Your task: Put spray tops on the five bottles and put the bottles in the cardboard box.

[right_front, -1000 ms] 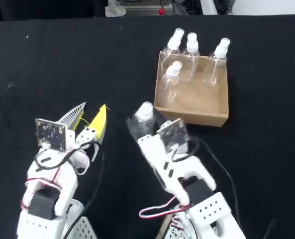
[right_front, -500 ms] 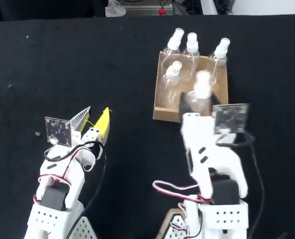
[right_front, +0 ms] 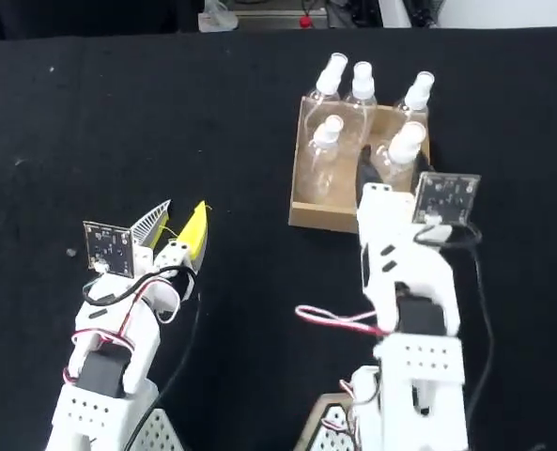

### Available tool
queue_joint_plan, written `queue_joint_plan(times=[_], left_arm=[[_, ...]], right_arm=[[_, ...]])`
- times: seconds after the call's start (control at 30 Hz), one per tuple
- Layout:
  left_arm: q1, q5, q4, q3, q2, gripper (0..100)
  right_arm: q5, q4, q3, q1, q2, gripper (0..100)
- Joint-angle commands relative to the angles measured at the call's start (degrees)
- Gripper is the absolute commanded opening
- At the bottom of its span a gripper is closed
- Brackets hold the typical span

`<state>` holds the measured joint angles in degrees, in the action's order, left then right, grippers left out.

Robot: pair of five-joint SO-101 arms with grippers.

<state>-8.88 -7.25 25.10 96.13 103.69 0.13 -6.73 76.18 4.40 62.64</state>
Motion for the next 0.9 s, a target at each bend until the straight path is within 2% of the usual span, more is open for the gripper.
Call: queue_joint_plan(times=[0.0,0.33,0.6,0.87], left_arm=[[0.57,-0.53,-0.88,1.19,0.79,17],[0.31,-0.53,-0.88,1.19,0.79,17],[0.22,-0.35,-0.88,1.19,0.79,17],[0.22,-0.18,-0.79,1.19,0.79,17]], right_arm=[[-0.26,6.59,-3.47,0.88,-7.96,1.1],[0.09,23.56,-4.53,1.14,-24.66,1.1],[0.18,29.63,-5.49,1.23,-31.87,1.1],[0.18,29.80,-10.33,1.23,-40.66,1.1]])
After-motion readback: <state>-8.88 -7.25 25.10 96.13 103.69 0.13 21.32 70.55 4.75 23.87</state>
